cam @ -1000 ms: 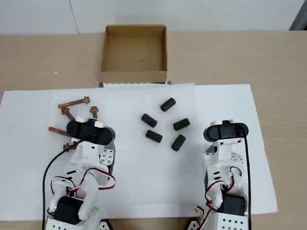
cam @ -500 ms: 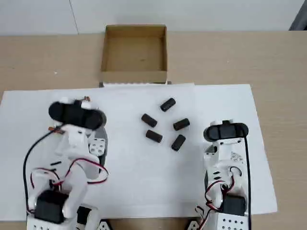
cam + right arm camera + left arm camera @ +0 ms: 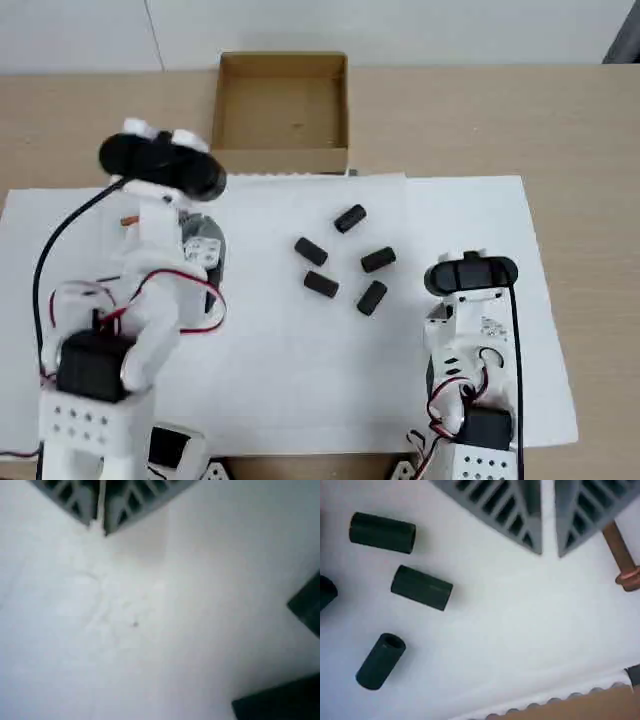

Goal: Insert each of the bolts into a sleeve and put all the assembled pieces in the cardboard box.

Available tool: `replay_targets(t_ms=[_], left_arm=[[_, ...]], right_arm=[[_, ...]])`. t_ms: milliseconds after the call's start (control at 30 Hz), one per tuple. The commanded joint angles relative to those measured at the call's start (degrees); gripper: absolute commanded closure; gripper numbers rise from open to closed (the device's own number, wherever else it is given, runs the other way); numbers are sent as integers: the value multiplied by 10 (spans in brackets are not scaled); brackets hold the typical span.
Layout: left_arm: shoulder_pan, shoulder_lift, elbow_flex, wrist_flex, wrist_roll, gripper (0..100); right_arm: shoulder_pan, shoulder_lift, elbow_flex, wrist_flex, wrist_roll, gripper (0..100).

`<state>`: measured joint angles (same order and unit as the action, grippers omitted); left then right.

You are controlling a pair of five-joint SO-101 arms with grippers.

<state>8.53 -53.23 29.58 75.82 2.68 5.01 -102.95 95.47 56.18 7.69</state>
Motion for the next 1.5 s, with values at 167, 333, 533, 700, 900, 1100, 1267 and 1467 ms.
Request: replay_targets(t_ms=[167, 333, 533, 700, 900, 1100, 1267, 1467], left_arm=[[-83, 84, -50, -3, 1, 993], [-169, 142, -105, 2, 1, 993], [-182, 188, -145, 60, 0, 993], [-185, 215, -143, 89, -64, 993], [-185, 247, -144, 90, -129, 993], [-185, 313, -145, 89, -103, 993], [-182, 409, -161, 87, -86, 992], [-181, 514, -252, 90, -51, 966]], right_arm=[[51, -6, -116, 72, -96, 995], [17, -3, -240, 124, -88, 995], [7, 87, -335, 139, -85, 995], [7, 255, -450, 145, -87, 995], [4, 463, -624, 232, -85, 995], [5, 625, -750, 331, -85, 995], [7, 680, -807, 380, -28, 995], [7, 681, -807, 381, 19, 995]])
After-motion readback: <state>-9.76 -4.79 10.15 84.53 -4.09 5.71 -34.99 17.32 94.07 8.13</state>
